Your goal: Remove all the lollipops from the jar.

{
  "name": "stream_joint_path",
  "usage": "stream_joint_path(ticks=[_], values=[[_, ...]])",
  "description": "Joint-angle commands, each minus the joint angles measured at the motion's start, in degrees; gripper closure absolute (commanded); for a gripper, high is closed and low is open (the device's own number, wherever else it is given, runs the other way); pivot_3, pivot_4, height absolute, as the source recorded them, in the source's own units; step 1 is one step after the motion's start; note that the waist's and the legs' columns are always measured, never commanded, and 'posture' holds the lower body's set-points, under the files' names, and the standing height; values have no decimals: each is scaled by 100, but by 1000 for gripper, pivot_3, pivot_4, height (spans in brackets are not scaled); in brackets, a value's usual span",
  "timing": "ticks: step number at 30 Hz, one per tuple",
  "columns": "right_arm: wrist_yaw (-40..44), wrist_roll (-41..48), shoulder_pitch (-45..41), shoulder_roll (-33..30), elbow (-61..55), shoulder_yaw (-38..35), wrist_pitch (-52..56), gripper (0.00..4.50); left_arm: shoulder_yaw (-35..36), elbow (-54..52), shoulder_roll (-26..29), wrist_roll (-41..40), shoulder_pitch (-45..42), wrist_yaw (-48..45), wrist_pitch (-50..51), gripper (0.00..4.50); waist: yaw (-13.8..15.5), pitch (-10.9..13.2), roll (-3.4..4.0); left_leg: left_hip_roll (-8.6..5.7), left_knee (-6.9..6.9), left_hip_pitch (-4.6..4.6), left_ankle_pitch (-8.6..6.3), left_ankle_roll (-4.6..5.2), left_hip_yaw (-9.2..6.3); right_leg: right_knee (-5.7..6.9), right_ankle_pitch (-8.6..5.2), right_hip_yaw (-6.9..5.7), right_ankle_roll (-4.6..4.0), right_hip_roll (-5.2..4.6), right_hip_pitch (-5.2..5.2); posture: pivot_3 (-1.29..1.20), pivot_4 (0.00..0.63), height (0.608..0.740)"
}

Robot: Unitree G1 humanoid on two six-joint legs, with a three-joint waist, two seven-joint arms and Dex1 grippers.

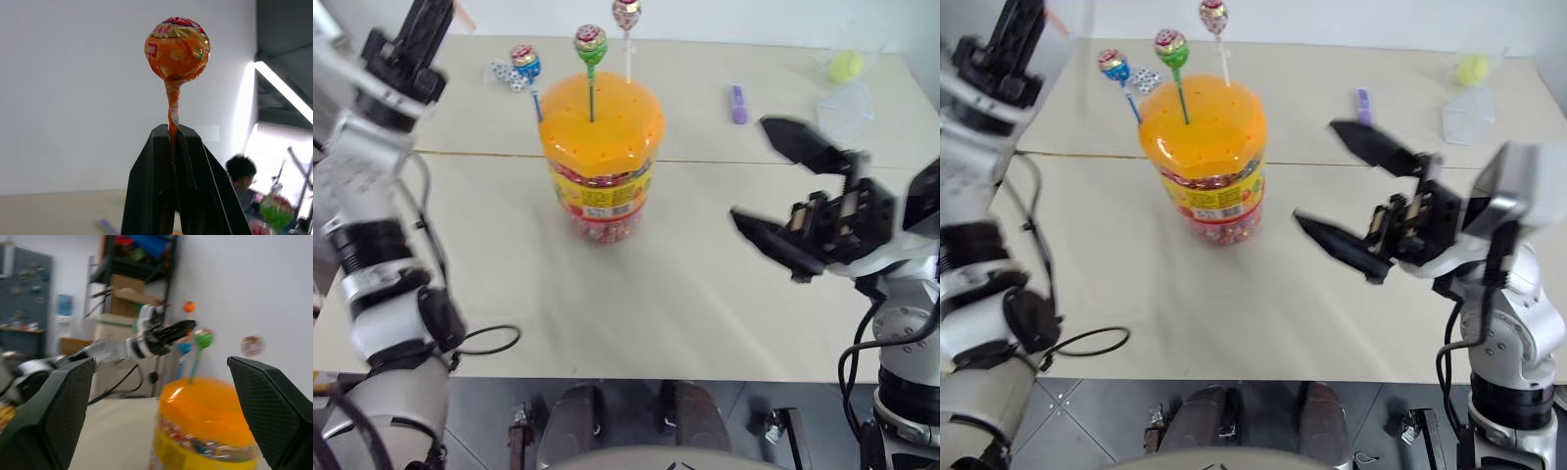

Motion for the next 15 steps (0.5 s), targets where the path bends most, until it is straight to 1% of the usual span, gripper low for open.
stream_joint_path(ticks=[1,3,4,6,8,9,10,12,14,15], values=[[964,-205,-17,-305,286,222,7,0,53,-844,768,449,1290,69,341,4431,-43,1,-3,3,0,-1,0,0,-1,0,0,-3,0,4,-1,0,150,740],[1447,-406,42,-485,541,325,-53,0,235,-1406,1107,539,2288,134,607,4431,-46,6,-12,3,4,-6,0,0,-6,0,0,-5,0,3,-2,0,150,740],[1693,-586,64,-585,736,388,-128,0,323,-1802,1272,731,3046,10,557,4431,-46,11,-24,2,6,-10,-1,-1,-10,-1,0,-2,0,0,-3,0,150,740],[1973,-869,69,-679,1066,460,-252,0,428,-2425,1452,1020,4199,-137,468,4431,-16,13,-28,4,11,-16,-3,-1,-10,-6,0,0,0,-2,-6,0,150,740],[2203,-1180,69,-690,1412,500,-486,0,616,-2924,1381,1073,4989,67,708,4431,46,14,-29,16,14,-16,-5,-5,-12,-9,0,-1,0,-4,-5,0,150,740],[2280,-1279,66,-688,1529,508,-560,0,670,-3090,1353,1077,5230,152,787,4431,85,15,-28,32,14,-15,-6,-6,-11,-9,0,3,-1,-4,-4,0,150,740],[2372,-1426,58,-677,1722,517,-704,0,551,-3252,1371,1303,5667,115,678,4431,129,16,-27,32,15,-16,-6,-7,-11,-13,-1,3,-1,-4,-4,0,150,740],[2422,-1562,27,-622,1988,492,-827,0,447,-3459,1254,1428,6116,234,745,3992,169,18,-22,33,15,-16,-6,-8,-11,-14,-1,3,-3,-4,-4,0,150,740],[2480,-1646,4,-591,2088,480,-937,0,404,-3562,1143,1402,6247,257,738,3594,206,19,-20,34,15,-15,-7,-10,-6,-13,-2,6,-5,-4,-6,0,150,740],[2487,-1650,-3,-575,2088,470,-955,0,371,-3590,1147,1426,6281,241,736,3301,221,19,-20,37,15,-16,-7,-10,-5,-13,-3,6,-7,-3,-8,0,150,740]])
